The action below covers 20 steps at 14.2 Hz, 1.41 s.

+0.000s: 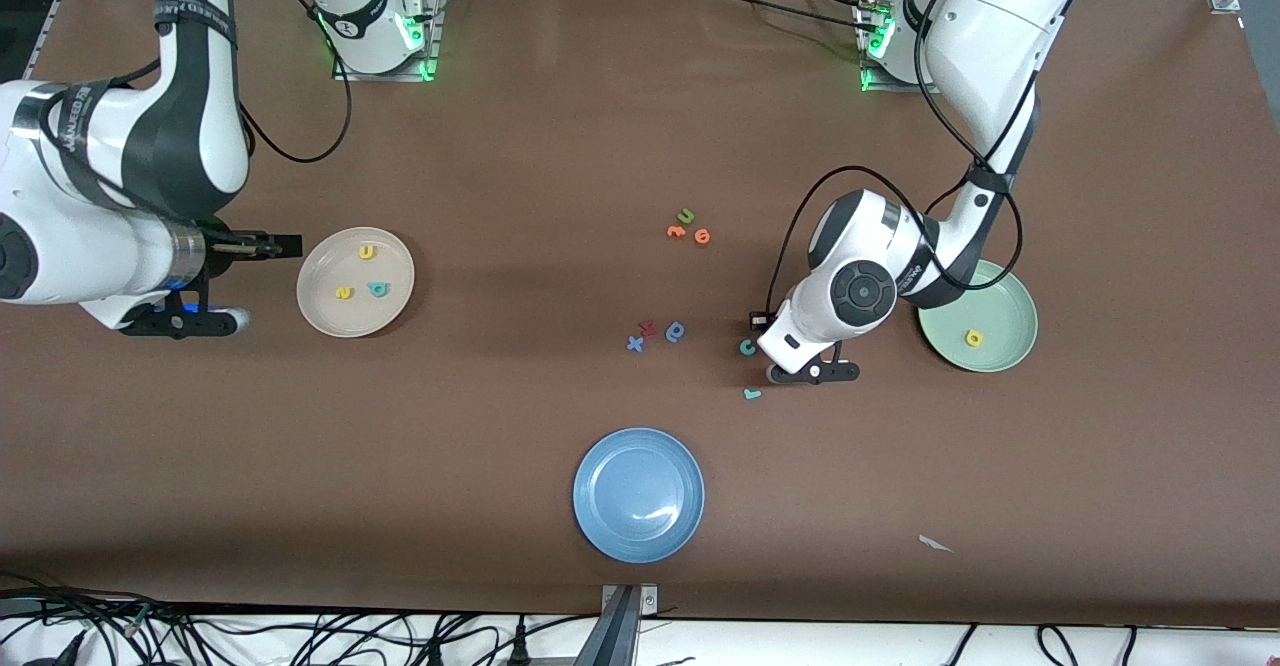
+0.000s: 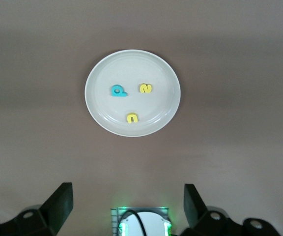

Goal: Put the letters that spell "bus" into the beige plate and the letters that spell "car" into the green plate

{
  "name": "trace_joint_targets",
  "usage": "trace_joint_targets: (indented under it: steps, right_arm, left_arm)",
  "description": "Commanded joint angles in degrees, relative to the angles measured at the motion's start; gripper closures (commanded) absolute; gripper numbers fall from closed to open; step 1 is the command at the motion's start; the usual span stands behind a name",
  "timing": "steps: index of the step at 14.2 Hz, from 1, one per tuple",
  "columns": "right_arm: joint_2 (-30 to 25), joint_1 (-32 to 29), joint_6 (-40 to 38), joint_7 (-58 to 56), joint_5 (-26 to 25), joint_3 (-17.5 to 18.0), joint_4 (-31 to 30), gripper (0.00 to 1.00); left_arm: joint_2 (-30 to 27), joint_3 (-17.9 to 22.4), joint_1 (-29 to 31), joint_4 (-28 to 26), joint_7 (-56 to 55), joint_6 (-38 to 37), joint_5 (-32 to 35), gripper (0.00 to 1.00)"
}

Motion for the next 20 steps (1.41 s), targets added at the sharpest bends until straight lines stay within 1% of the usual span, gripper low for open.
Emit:
trace_joint_targets:
  steps: [1, 2, 3, 4, 5, 6, 7, 8, 9, 11, 12, 13, 14, 16, 17, 18, 20]
  right_arm:
    - [-5.16, -13.58, 0.82, 5.2, -5.7, 18.1, -0.44, 0.0]
    - [-6.12, -16.32, 2.04, 6.0, -6.67, 21.46, -1.05, 0.0]
    - [-7.53, -18.26, 4.23, 6.18, -6.94, 23.15, -2.8, 0.0]
    - [-10.41, -20.54, 8.26, 6.27, -6.94, 24.47, -6.38, 0.0]
    - [-14.44, -23.18, 13.52, 5.92, -6.94, 26.4, -11.03, 0.0]
    - [-18.14, -26.16, 16.53, 6.0, -6.94, 28.5, -15.34, 0.0]
    - [-20.35, -29.5, 16.56, 4.96, -6.85, 30.52, -17.39, 0.0]
    - [-22.46, -32.84, 15.51, 5.04, -6.68, 33.59, -18.36, 0.0]
    - [-24.05, -33.83, 14.2, 5.04, -6.68, 34.58, -17.85, 0.0]
    - [-26.17, -33.49, 14.27, 4.86, -6.77, 34.68, -17.41, 0.0]
    - [-25.82, -32.88, 14.1, 4.43, -5.98, 33.02, -16.1, 0.0]
    - [-24.86, -30.09, 14.01, 4.07, -5.97, 30.22, -13.48, 0.0]
    - [-24.42, -30.67, 14.01, 4.24, -5.89, 29.67, -12.15, 0.0]
    - [-24.77, -32.16, 14.44, 4.42, -5.89, 30.19, -12.75, 0.0]
    - [-24.51, -33.91, 14.97, 4.34, -5.89, 32.02, -12.66, 0.0]
    - [-24.5, -34.36, 14.98, 4.33, -5.8, 32.82, -12.75, 0.0]
    - [-24.24, -34.37, 14.98, 4.42, -5.98, 33.36, -12.66, 0.0]
  left_arm:
    - [3.9, 0.25, -2.47, 4.92, -3.55, -0.37, -1.11, 0.46]
    - [5.22, 0.25, -3.17, 6.41, -4.52, -0.36, -1.1, 0.44]
    - [6.27, 0.33, -3.62, 7.29, -5.32, -0.36, -1.02, 0.43]
    - [7.07, 0.33, -3.79, 7.82, -5.67, -0.28, -1.02, 0.42]
    - [7.42, 0.33, -4.06, 8.17, -5.68, -0.19, -0.93, 0.42]
    - [7.77, 0.33, -4.23, 8.18, -5.76, -0.19, -0.84, 0.42]
    - [8.04, 0.33, -4.24, 8.35, -5.76, -0.19, -0.93, 0.42]
    - [8.13, 0.33, -4.24, 8.61, -5.76, -0.19, -0.84, 0.42]
    - [8.13, 0.33, -4.24, 8.62, -5.76, -0.19, -0.84, 0.42]
    - [8.48, 0.42, -4.24, 8.79, -5.76, -0.19, -0.84, 0.42]
    - [8.48, 0.51, -4.15, 9.05, -5.76, 0.07, -0.84, 0.42]
    - [8.66, 0.51, -4.15, 9.23, -5.76, 0.16, -0.84, 0.42]
    - [8.92, 0.51, -4.15, 9.23, -5.76, 0.16, -0.84, 0.42]
    - [9.01, 0.6, -4.15, 9.23, -5.76, 0.25, -0.75, 0.43]
    - [9.1, 0.69, -4.15, 9.23, -5.76, 0.25, -0.75, 0.43]
    - [9.44, 0.69, -4.15, 9.32, -5.76, 0.25, -0.67, 0.43]
    - [9.45, 0.69, -4.15, 9.41, -5.76, 0.69, -0.66, 0.44]
